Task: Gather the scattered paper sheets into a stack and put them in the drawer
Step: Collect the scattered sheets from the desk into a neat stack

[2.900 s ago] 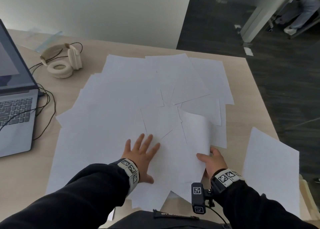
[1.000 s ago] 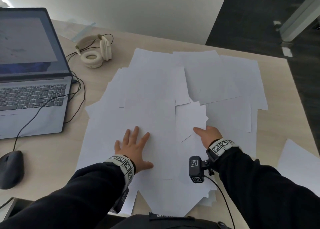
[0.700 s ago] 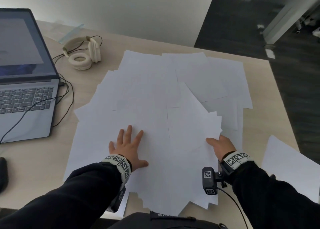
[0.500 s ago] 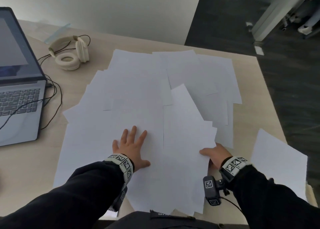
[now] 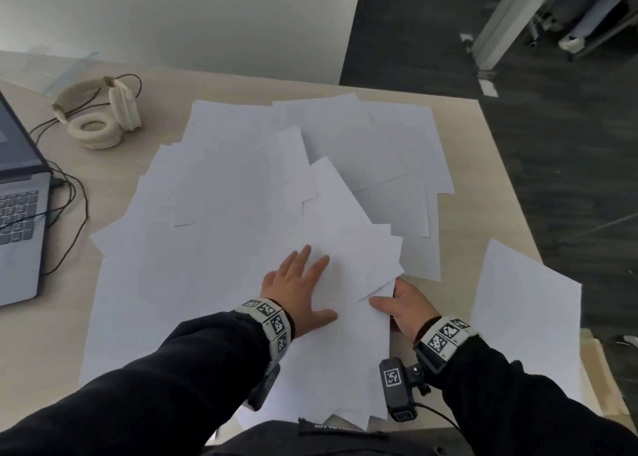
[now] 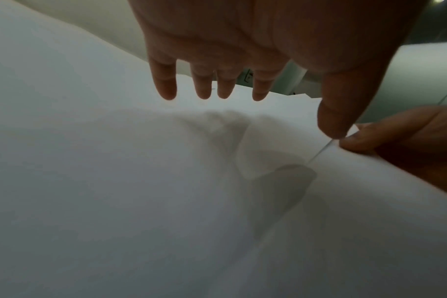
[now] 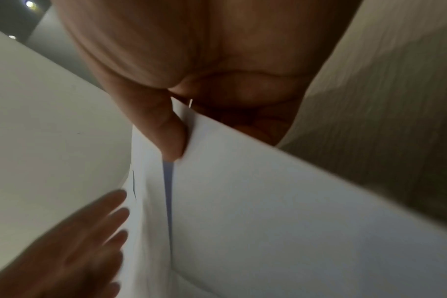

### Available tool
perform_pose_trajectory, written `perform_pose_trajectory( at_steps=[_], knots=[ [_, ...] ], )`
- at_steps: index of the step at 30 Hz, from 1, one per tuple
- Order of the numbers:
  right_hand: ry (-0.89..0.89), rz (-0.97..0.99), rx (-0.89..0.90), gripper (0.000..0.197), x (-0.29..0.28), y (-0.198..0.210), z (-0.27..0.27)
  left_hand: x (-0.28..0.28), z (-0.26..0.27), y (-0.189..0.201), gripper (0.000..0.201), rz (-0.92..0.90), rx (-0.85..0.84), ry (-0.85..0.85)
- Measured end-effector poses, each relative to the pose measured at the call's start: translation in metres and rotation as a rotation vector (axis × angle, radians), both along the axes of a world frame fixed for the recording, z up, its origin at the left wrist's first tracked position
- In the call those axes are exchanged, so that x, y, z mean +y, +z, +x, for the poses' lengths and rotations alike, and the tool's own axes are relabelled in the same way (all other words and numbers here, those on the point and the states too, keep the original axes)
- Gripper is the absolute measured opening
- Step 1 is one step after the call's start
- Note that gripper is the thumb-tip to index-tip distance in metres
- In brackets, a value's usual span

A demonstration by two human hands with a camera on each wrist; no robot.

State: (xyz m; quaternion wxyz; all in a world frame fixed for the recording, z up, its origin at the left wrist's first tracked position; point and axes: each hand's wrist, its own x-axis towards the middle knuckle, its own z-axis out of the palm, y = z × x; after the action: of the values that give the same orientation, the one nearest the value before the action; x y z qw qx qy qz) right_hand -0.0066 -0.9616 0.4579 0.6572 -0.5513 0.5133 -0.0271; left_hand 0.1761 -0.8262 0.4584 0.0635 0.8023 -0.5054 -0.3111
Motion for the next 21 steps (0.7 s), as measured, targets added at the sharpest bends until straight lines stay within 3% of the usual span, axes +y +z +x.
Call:
perform_pose_trajectory(
  at_steps=[8, 12, 16, 19, 21],
  knots=[
    [0.148, -0.008, -0.087, 0.011, 0.009, 0.020, 0.000, -0.046, -0.026, 0.023, 0.101, -0.200, 0.255, 0.115],
    [0.180, 0.017, -0.097, 0.019, 0.008, 0.023, 0.001, -0.048, -0.027, 0.025, 0.067, -0.281, 0.252, 0.135],
    [0.038, -0.024, -0.059, 0.027, -0.004, 0.017, -0.002, -0.043, -0.017, 0.029, 0.038, -0.249, 0.182, 0.057],
    [-0.157, -0.075, 0.020, 0.016, -0.024, 0.009, -0.010, -0.036, -0.012, 0.028, 0.009, -0.238, 0.186, -0.101],
    [-0.242, -0.053, 0.064, 0.010, -0.036, 0.005, -0.013, -0.031, -0.018, 0.024, 0.009, -0.202, 0.213, -0.214]
  ],
)
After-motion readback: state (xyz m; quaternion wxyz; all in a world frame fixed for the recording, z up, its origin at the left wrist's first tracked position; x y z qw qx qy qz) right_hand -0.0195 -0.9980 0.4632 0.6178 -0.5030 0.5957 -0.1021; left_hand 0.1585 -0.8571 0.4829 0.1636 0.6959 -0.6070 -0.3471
